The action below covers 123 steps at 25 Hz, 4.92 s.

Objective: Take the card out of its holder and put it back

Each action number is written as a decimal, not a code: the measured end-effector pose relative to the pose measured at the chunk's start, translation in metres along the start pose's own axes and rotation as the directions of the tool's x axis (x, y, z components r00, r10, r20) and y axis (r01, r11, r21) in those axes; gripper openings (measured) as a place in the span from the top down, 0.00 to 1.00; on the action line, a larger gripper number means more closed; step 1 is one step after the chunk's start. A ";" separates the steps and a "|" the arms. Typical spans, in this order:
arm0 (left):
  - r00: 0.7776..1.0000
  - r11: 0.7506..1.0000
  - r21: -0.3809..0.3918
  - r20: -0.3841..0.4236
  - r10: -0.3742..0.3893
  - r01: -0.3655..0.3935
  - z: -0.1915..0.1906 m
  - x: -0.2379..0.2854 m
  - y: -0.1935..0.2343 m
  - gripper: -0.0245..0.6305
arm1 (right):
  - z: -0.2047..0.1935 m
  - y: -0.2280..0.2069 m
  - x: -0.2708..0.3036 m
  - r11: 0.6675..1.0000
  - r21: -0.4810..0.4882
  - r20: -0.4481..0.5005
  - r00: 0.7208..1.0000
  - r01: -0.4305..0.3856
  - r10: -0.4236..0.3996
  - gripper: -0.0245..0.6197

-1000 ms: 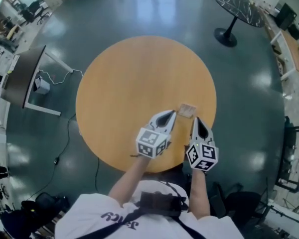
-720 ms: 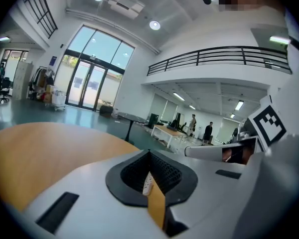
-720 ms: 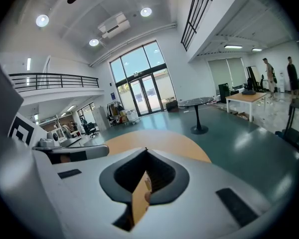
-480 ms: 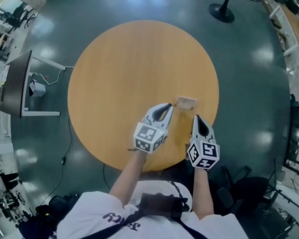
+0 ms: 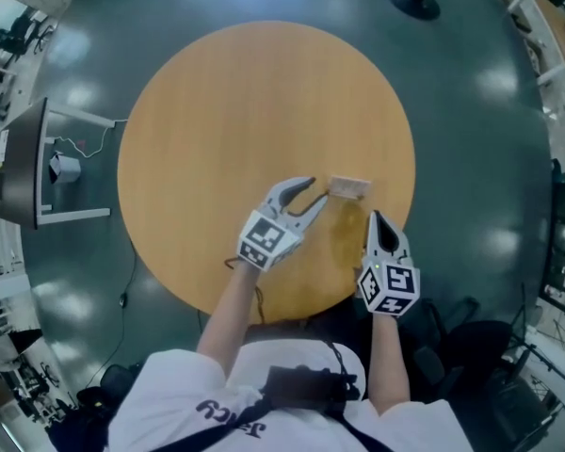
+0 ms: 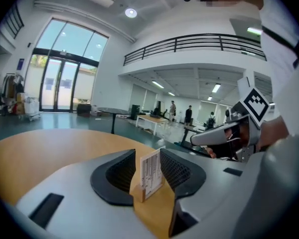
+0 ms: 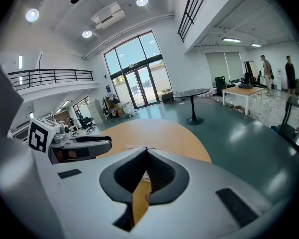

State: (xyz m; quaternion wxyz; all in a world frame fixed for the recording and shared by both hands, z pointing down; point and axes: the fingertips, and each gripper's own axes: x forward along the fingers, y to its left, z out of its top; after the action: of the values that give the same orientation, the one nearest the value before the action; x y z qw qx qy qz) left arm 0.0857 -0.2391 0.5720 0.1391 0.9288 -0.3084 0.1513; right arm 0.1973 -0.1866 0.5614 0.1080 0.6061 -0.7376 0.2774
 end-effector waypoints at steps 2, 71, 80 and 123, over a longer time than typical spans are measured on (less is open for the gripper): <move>0.997 0.997 0.023 -0.018 -0.075 0.075 -0.004 0.004 -0.002 0.68 | -0.002 0.000 0.000 1.000 -0.003 -0.005 1.000 0.001 -0.001 0.93; 0.985 0.990 0.119 0.145 -0.090 0.073 0.110 -0.046 -0.012 0.92 | 0.073 0.072 -0.058 0.998 -0.067 0.222 0.974 -0.021 0.036 0.93; 0.924 0.955 -0.064 0.240 0.298 -0.291 0.099 -0.129 0.019 0.93 | 0.099 0.129 -0.062 0.979 -0.206 0.298 0.952 -0.005 0.067 0.93; 0.916 0.935 0.000 0.202 0.347 -0.354 0.092 -0.134 0.018 0.93 | 0.092 0.090 -0.087 0.989 -0.142 0.268 0.963 0.050 -0.011 0.93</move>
State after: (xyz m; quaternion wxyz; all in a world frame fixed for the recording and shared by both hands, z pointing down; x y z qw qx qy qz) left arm -0.0097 -0.2141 0.4417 0.0612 0.8714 -0.4792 0.0857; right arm 0.1485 -0.1537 0.4175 0.0565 0.6396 -0.7544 0.1364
